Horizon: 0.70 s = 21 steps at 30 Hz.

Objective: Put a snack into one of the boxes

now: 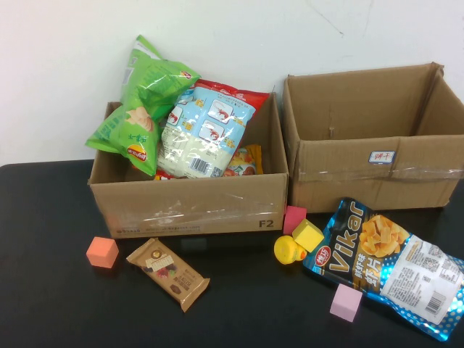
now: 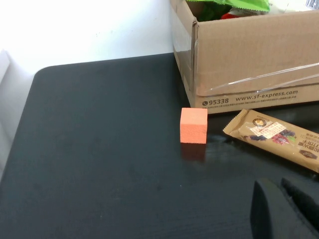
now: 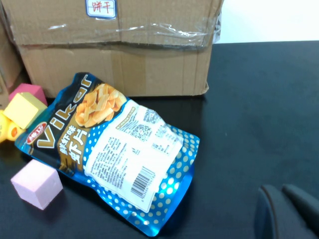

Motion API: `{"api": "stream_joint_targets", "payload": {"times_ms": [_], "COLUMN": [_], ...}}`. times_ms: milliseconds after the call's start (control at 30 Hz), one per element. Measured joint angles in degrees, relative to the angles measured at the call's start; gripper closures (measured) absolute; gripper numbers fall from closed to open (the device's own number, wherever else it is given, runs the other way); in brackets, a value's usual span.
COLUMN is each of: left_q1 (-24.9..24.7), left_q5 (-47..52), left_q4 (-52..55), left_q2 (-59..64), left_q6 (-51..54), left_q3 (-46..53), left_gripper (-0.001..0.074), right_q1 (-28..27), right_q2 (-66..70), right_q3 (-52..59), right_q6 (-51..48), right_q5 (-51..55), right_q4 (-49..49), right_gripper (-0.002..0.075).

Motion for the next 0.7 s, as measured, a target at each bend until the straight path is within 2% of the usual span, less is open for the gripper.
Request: {"api": "stream_joint_targets", "payload": {"times_ms": [700], "left_q1": [0.00], "left_q5": [0.00], "left_q4": [0.00], "left_q2": [0.00], "left_q6": [0.00], "left_q3": [0.00], "left_gripper": [0.0736], "right_q1": [0.00], "right_q2": [-0.03], "right_q3": [0.00], "right_q6": [0.00], "right_q5": [-0.10], "right_q4": [1.69], "right_gripper": [0.0727]}}
